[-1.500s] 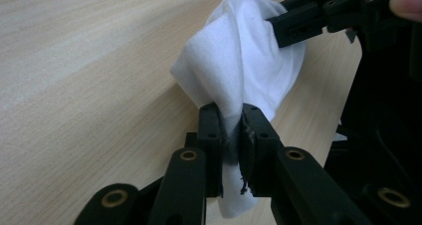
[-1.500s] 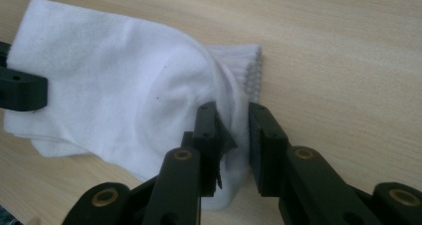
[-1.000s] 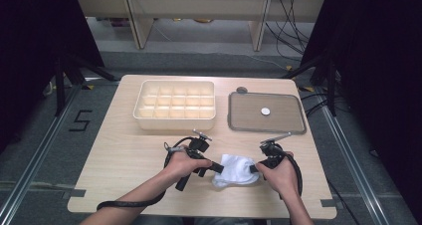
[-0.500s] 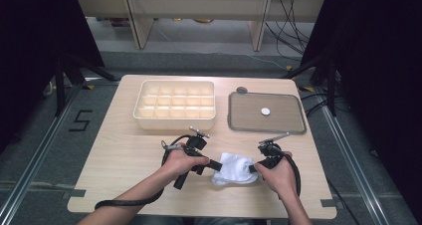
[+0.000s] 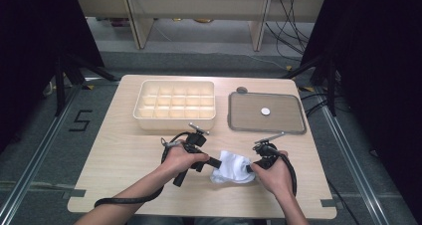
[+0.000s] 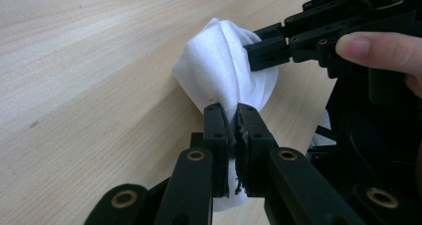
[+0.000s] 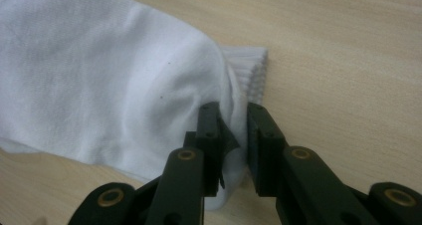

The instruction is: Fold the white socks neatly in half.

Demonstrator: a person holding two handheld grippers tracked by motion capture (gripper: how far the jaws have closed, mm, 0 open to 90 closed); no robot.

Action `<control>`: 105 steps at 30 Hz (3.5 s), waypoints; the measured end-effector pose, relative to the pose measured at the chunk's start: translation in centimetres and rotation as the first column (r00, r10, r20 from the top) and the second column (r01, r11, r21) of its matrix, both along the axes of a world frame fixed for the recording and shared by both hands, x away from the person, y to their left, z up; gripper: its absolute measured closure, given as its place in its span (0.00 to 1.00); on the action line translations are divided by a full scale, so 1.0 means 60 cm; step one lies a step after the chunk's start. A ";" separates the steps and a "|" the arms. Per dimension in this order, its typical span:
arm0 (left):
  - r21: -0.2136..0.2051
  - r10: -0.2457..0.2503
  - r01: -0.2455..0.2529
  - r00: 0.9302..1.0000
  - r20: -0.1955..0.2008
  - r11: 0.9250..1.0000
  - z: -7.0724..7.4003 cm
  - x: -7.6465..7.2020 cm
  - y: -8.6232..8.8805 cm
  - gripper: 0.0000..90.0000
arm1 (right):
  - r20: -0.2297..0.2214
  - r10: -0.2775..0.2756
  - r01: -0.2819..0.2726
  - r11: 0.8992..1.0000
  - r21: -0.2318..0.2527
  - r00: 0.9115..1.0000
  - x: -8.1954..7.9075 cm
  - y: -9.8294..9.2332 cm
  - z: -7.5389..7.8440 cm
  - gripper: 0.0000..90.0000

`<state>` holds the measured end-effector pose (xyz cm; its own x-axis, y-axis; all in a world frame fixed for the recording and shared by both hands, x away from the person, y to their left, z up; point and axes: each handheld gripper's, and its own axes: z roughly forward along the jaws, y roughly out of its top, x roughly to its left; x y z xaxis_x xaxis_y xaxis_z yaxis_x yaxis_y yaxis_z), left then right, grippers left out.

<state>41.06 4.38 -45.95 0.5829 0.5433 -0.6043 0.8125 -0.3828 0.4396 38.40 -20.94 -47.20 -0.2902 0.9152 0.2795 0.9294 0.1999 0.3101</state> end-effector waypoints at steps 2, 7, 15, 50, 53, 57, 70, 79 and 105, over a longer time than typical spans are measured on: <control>-0.001 -0.001 0.001 1.000 0.005 1.000 0.003 0.000 -0.001 0.93 | 0.013 0.000 0.000 1.000 -0.019 1.000 0.001 0.002 -0.002 0.87; -0.020 0.022 -0.022 1.000 0.000 1.000 0.009 -0.003 -0.004 0.93 | 0.005 0.001 -0.001 1.000 -0.009 1.000 0.001 0.011 0.000 0.87; -0.005 -0.002 0.003 1.000 0.005 1.000 0.011 0.000 -0.002 0.93 | 0.008 -0.003 0.003 1.000 -0.018 1.000 0.001 0.022 0.001 0.87; 0.031 -0.004 0.004 1.000 0.005 1.000 -0.001 0.002 -0.024 0.93 | 0.035 0.049 -0.051 0.998 0.044 0.998 0.001 0.068 -0.008 0.79; 0.027 -0.003 0.003 1.000 0.010 1.000 -0.004 0.003 -0.024 0.93 | 0.053 0.045 -0.049 0.995 0.089 0.998 0.000 0.062 -0.003 0.74; 0.027 0.011 -0.011 1.000 -0.006 1.000 -0.005 0.002 -0.026 0.93 | 0.108 0.026 -0.040 0.990 0.132 0.994 -0.002 0.043 0.020 0.72; 0.038 -0.012 0.012 1.000 0.010 0.999 -0.007 0.004 -0.028 0.93 | 0.036 0.060 -0.062 0.996 0.058 0.998 0.004 0.030 -0.013 1.00; 0.054 -0.029 0.029 1.000 0.004 0.998 -0.005 0.004 -0.030 0.92 | 0.029 0.075 -0.077 0.995 0.066 0.997 0.001 0.044 -0.021 0.98; 0.051 -0.043 0.041 0.999 0.032 0.998 -0.013 0.003 -0.057 0.83 | -0.051 0.035 -0.030 0.995 0.091 0.998 -0.003 0.054 -0.024 0.95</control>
